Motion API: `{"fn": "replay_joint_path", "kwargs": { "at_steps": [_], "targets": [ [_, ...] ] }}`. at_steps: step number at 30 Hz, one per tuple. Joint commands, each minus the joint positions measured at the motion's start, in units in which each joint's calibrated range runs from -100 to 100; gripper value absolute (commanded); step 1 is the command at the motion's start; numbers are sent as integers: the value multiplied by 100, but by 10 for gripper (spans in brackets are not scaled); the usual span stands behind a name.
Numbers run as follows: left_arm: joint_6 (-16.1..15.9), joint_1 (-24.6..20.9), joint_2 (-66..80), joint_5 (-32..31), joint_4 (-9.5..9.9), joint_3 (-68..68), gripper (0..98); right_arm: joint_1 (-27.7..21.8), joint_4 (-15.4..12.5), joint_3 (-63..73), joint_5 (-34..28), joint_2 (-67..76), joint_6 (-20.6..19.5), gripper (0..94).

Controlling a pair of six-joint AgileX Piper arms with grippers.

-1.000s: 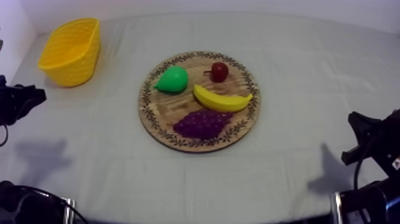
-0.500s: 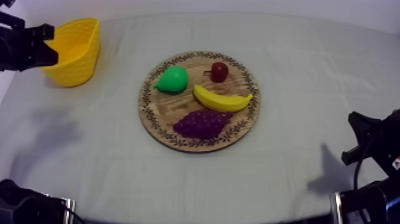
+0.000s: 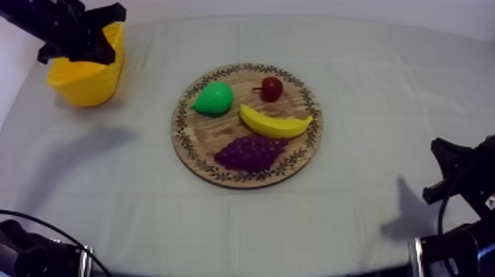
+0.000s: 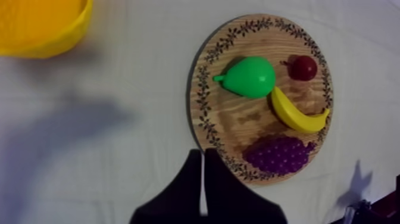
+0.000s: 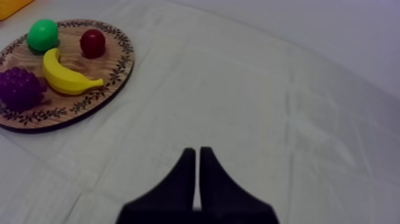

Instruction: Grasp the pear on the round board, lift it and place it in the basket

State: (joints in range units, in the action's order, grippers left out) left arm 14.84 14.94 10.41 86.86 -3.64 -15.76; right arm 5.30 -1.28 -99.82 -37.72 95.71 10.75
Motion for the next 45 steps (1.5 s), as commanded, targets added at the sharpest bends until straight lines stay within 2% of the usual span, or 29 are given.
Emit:
{"fn": "replay_joint_path", "kwargs": {
  "at_steps": [1, 15, 27, 30, 33, 39, 45],
  "targets": [
    [20, 59, -375, 11, 4, 255, 0, -2, -1, 5, -2, 4, -3, 4],
    [265, 505, -2112, 11, -14, 1827, 0, -2, -1, 5, -2, 4, -3, 4],
    [329, 718, -3194, 69, -66, 2819, 0, -2, -1, 5, -2, 4, -3, 4],
    [195, 700, -3257, 121, -57, 2866, 0, -2, -1, 5, -2, 4, -3, 4],
    [-269, 675, -3290, 191, -26, 2926, 0, -2, -1, 5, -2, 4, -3, 4],
    [-2006, 643, -3328, 398, -15, 3057, 0, -2, -1, 5, -2, 4, -3, 4],
    [-3383, 665, -3344, 364, -68, 3009, 0, -2, -1, 5, -2, 4, -3, 4]
  ]
}}
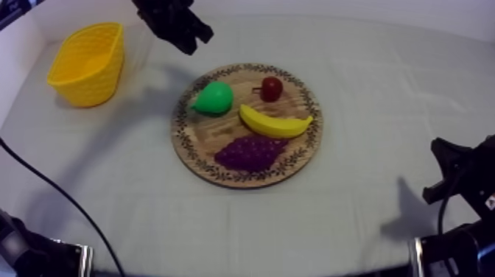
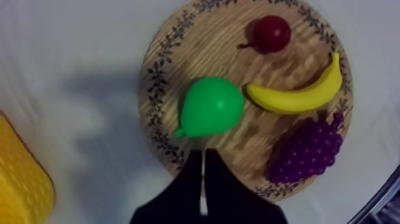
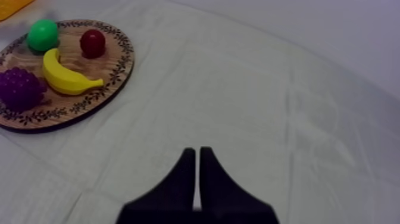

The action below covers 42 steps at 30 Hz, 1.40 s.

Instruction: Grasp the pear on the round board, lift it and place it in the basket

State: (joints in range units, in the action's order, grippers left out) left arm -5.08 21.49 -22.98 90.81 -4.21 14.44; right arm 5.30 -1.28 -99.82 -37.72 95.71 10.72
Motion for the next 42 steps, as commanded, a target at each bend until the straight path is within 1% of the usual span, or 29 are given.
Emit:
{"fn": "replay_joint_path", "kwargs": {
  "at_steps": [1, 3, 5, 7, 8, 11, 18, 20, 22, 25, 31, 34, 38, 42],
  "targets": [
    [-1626, 21, -11, -52, -17, -18, 0, -2, -1, 5, -2, 4, 0, 4],
    [-2037, 52, -25, -56, 32, -28, 0, -2, -1, 5, -2, 4, 0, 4],
    [-2313, 89, -40, 9, 124, -15, 0, -2, -1, 5, -2, 4, 0, 4],
    [-2457, 114, -50, 62, 186, 15, 2, -2, -1, 5, -2, 4, 0, 4],
    [-2469, 123, -53, 64, 195, 32, 5, -2, -1, 5, -2, 4, 0, 4],
    [-2301, 135, -54, 26, 205, 75, 57, -2, -1, 5, -2, 4, 0, 4],
    [-1842, 132, -67, 195, 293, 75, 301, -2, -1, 5, -2, 4, 0, 4],
    [-1709, 147, -72, 251, 342, 64, 362, -2, -1, 5, -2, 4, 0, 4],
    [-1642, 171, -71, 278, 393, 29, 430, -2, -1, 5, -2, 4, 0, 4],
    [-1612, 194, -61, 295, 445, -33, 530, -2, -1, 5, -2, 4, 0, 4],
    [-1696, 205, -54, 310, 529, -190, 763, -2, -1, 5, -2, 4, 0, 4],
    [-1680, 210, -90, 322, 589, -282, 852, -2, -1, 5, -2, 4, 0, 4],
    [-1672, 213, -220, 316, 626, -339, 922, -2, -1, 5, -2, 4, 0, 4],
    [-1675, 223, -467, 277, 635, -269, 948, -2, -1, 5, -2, 4, 0, 4]
  ]
}}
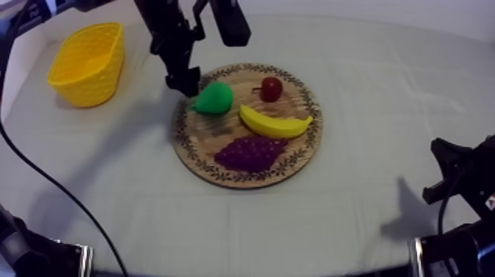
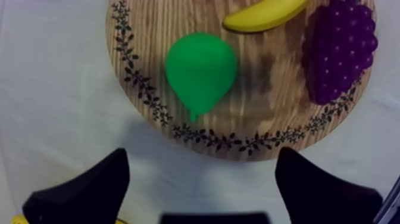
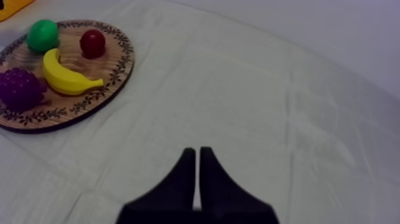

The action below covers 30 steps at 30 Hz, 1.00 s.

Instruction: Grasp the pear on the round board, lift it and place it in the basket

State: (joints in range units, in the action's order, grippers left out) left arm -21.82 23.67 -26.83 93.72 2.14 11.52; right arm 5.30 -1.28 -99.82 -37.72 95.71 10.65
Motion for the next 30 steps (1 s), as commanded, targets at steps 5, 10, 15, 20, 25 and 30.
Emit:
{"fn": "replay_joint_path", "kwargs": {
  "at_steps": [5, 10, 15, 20, 25, 30],
  "targets": [
    [10, 55, -497, -102, 2, 191, 957, -2, -1, 5, -2, 4, 7, 4],
    [22, 78, -977, -127, -20, 400, 961, -2, -1, 5, -2, 4, 7, 4],
    [29, 106, -1485, -132, -33, 805, 962, -2, -1, 5, -2, 4, 3, 4],
    [41, 123, -1983, -104, -56, 1321, 962, -2, -1, 5, -2, 4, 6, 4],
    [64, 122, -2476, -39, -79, 1825, 962, -2, -1, 5, -2, 4, 7, 4],
    [83, 103, -2807, -19, -76, 2147, 949, -2, -1, 5, -2, 4, 7, 4]
  ]
}}
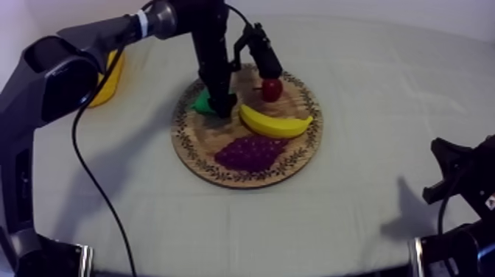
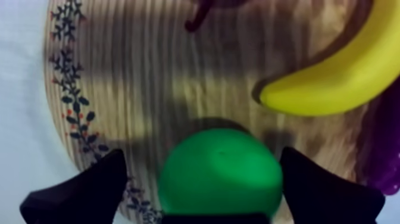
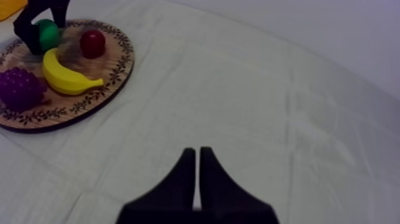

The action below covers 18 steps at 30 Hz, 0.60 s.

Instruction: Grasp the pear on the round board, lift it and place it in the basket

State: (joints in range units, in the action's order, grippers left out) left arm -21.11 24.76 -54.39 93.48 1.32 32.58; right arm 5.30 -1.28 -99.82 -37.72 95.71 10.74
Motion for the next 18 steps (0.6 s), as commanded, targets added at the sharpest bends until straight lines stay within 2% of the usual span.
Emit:
{"fn": "replay_joint_path", "kwargs": {
  "at_steps": [1, 8, 18],
  "targets": [
    [31, -14, -86, 7, 11, 66, 924, -2, -1, 5, -2, 4, -2, 4],
    [145, -78, -166, 12, 10, 115, 661, -2, -1, 5, -2, 4, -2, 4],
    [174, -39, 323, 12, 1, -292, 615, -2, -1, 5, -2, 4, -2, 4]
  ]
}}
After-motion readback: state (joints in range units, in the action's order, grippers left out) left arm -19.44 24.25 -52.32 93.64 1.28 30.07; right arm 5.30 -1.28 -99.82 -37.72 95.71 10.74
